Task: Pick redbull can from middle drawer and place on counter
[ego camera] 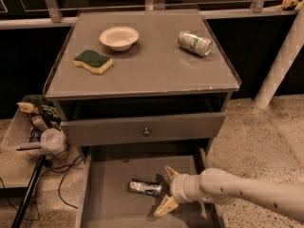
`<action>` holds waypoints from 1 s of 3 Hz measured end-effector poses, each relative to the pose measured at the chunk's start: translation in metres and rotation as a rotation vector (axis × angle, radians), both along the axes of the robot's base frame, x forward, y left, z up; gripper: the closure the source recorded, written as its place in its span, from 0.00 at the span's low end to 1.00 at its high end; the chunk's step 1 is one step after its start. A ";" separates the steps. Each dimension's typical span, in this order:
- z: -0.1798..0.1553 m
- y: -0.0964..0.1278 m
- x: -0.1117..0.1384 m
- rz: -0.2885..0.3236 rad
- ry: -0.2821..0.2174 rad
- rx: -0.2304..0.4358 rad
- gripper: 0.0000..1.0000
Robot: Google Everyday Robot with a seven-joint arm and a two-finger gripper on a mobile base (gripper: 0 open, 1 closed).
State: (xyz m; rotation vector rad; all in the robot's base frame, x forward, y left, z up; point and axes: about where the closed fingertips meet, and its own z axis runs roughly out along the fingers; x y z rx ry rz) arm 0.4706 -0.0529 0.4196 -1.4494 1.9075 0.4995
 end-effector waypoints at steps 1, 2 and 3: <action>-0.020 0.006 0.006 0.016 0.018 0.045 0.00; -0.034 0.013 0.012 0.023 0.033 0.075 0.00; -0.043 0.019 0.015 0.025 0.045 0.096 0.00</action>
Offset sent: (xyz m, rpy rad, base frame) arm 0.0206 0.0167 -0.0503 0.1079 0.0477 0.0254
